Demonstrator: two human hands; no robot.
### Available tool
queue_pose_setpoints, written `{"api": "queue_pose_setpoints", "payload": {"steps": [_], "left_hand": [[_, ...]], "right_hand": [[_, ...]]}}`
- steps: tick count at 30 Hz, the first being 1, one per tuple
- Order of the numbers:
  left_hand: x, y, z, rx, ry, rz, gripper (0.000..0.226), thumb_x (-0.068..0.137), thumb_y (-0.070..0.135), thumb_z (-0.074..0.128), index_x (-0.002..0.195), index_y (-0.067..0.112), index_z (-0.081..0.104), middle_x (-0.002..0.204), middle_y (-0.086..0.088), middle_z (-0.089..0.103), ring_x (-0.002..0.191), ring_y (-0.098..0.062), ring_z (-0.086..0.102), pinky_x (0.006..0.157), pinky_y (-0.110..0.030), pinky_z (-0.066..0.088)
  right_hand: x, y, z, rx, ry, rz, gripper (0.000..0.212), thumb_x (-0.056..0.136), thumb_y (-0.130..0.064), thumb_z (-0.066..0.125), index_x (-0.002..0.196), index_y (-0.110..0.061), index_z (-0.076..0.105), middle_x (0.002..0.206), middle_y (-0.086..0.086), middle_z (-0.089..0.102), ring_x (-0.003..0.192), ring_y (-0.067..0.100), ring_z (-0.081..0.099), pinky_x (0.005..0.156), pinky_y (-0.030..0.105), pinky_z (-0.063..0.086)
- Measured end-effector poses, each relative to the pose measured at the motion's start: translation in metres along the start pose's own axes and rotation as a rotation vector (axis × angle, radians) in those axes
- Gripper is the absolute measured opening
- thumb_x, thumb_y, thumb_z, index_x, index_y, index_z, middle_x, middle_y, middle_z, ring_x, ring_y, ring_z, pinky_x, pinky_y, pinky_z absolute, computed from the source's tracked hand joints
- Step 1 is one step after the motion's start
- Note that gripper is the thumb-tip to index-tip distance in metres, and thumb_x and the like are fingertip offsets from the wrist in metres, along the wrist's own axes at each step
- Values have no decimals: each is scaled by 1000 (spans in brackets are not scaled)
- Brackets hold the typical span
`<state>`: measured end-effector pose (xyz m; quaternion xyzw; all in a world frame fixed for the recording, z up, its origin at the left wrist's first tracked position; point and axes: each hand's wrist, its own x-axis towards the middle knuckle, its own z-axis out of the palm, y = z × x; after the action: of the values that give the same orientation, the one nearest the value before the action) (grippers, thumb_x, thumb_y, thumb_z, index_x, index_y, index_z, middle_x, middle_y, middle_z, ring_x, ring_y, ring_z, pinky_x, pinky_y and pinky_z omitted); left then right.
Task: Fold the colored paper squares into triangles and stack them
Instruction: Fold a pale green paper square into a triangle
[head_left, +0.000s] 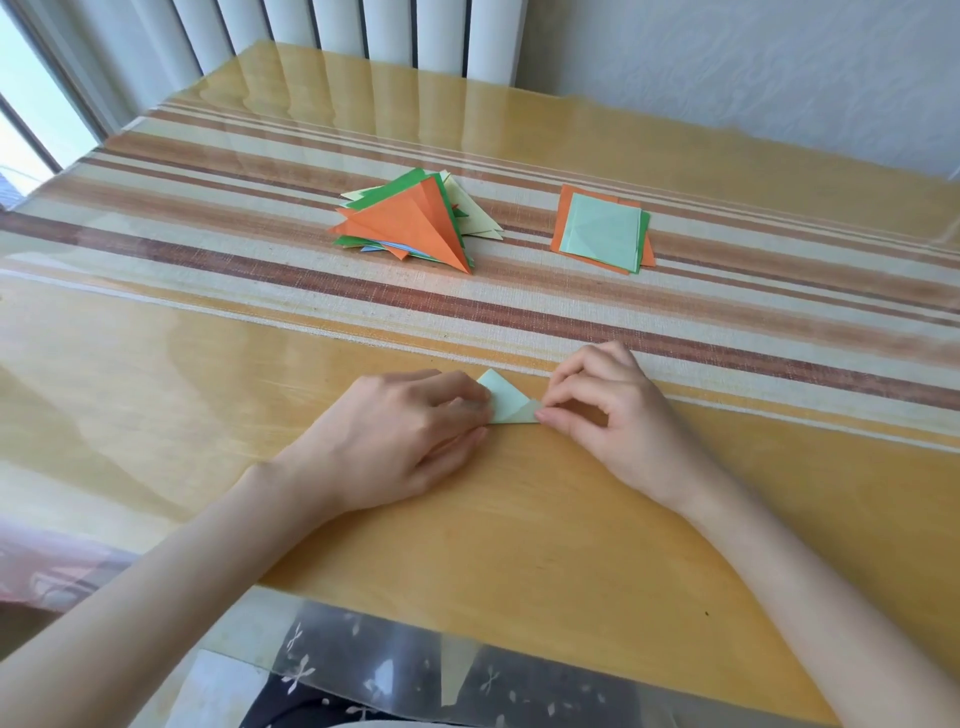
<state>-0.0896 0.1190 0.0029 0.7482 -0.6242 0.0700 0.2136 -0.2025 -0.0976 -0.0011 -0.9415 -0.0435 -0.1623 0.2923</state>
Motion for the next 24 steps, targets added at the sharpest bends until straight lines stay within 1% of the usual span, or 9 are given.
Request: {"api": "queue_pose_setpoints", "payload": {"steps": [2, 4, 7, 10, 13, 15, 18, 22, 24], "left_hand": [[-4, 1, 1, 24, -4, 9, 30, 97, 28, 48, 106, 14, 73, 111, 0, 68, 81, -21, 68, 55, -34, 54], [-7, 2, 2, 23, -5, 10, 32, 97, 28, 46, 111, 13, 72, 115, -1, 67, 84, -22, 69, 59, -34, 56], [-7, 6, 4, 42, 5, 1, 33, 98, 28, 44, 108, 13, 72, 114, -1, 67, 84, -21, 69, 62, -32, 56], [-4, 12, 5, 87, 21, -22, 34, 98, 31, 42, 101, 13, 71, 105, -1, 67, 79, -21, 67, 60, -30, 52], [1, 17, 5, 139, 9, -40, 37, 99, 39, 39, 111, 21, 69, 100, -1, 64, 76, -19, 63, 54, -29, 46], [2, 17, 5, 141, 7, -42, 38, 99, 40, 38, 111, 23, 70, 98, -2, 64, 75, -19, 63, 51, -30, 46], [1, 18, 5, 161, -12, -34, 40, 99, 42, 38, 112, 22, 70, 96, -4, 63, 72, -21, 62, 48, -31, 46], [0, 20, 3, 185, -33, -22, 39, 97, 42, 41, 111, 20, 71, 99, -5, 65, 72, -21, 64, 49, -29, 47], [-2, 18, 0, 175, -41, -10, 37, 97, 40, 43, 109, 19, 72, 102, -5, 66, 72, -21, 65, 51, -28, 48]], "right_hand": [[1, -5, 3, 52, 1, 129, 16, 85, -35, 66, 80, -19, 66, 92, -7, 53, 98, 10, 41, 93, 16, 31], [2, -9, 8, 23, 25, 195, 13, 85, -30, 67, 78, -22, 61, 92, -6, 51, 98, 13, 41, 92, 19, 31], [0, -13, 17, -114, 81, 214, 20, 85, -34, 60, 76, -16, 61, 92, -5, 50, 97, 16, 41, 89, 25, 33], [0, -15, 21, -203, 95, 225, 26, 85, -40, 54, 75, -16, 57, 92, -5, 48, 95, 18, 42, 87, 29, 34], [0, -16, 22, -247, 109, 232, 29, 84, -44, 45, 75, -17, 53, 92, -3, 48, 93, 19, 42, 85, 31, 35], [0, -19, 23, -272, 92, 242, 28, 84, -44, 43, 77, -18, 50, 93, -2, 48, 93, 19, 40, 85, 33, 34], [-1, -21, 22, -289, 37, 264, 30, 85, -50, 40, 81, -21, 43, 96, -2, 45, 95, 18, 37, 85, 31, 30], [-1, -20, 18, -268, -22, 273, 33, 83, -53, 37, 88, -21, 46, 101, -4, 42, 100, 15, 33, 94, 31, 26], [0, -20, 13, -216, -67, 284, 29, 85, -50, 40, 92, -23, 46, 104, -6, 39, 104, 13, 30, 99, 31, 23]]}}
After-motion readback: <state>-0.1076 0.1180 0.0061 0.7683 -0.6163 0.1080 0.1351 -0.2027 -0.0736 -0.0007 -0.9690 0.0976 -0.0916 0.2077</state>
